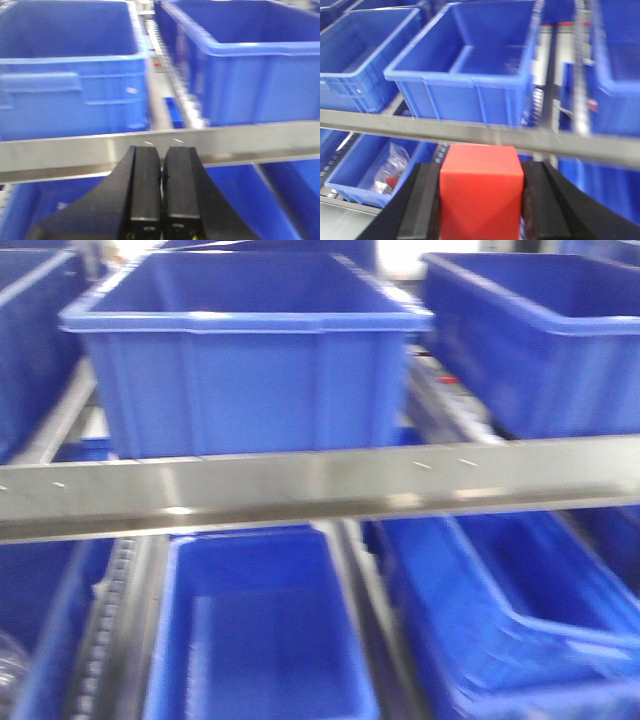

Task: Pick red cube and place on left shelf
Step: 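Drive up to the shelf rack facing an empty blue crate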

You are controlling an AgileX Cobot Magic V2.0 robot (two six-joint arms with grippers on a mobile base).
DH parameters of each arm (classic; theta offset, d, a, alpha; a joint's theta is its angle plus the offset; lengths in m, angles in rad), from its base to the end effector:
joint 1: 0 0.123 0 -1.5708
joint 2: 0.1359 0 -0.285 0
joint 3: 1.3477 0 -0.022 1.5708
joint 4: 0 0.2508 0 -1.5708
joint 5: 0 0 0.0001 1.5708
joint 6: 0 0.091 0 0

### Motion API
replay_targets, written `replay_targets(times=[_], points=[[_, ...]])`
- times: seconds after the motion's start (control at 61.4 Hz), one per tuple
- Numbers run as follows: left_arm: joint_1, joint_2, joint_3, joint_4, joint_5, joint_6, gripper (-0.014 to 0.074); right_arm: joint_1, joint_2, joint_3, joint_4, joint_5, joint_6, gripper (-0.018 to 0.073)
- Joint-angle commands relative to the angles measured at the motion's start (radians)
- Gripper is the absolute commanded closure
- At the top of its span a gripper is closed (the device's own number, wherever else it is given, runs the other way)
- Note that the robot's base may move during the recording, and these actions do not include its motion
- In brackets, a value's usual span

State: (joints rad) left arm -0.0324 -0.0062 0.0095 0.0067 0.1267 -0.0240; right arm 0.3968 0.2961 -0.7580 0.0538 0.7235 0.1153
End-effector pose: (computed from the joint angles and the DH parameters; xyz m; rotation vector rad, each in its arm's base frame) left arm 0.0564 -0.0017 0.1988 0.0115 1.6137 -0.0378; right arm 0.0294 0.0158 0.3762 -0.2384 1.7482 0.4343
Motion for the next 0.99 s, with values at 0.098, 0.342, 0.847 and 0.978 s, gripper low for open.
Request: replay_targets(times=[0.098,0.342,0.847,0.978], points=[[-0.005,-0.015,0.023,-0.007,-0.087,-0.001,0.0495,-0.001,0.016,-0.025,-0.004,-0.087,-0.006,0.0427],[-0.005,-0.015,0.023,-0.007,-0.087,-0.001,0.0495,-0.001,0.016,-0.025,-0.004,-0.087,-0.006,0.0427],[-0.005,-0.015,0.023,-0.007,-0.087,-0.001,0.0495,-0.001,0.016,-0.025,-0.004,-0.087,-0.006,0.0427],[-0.005,-0.015,0.023,-0.007,-0.087,-0.001,0.0495,-0.001,0.016,-0.025,-0.004,-0.087,-0.006,0.0427]])
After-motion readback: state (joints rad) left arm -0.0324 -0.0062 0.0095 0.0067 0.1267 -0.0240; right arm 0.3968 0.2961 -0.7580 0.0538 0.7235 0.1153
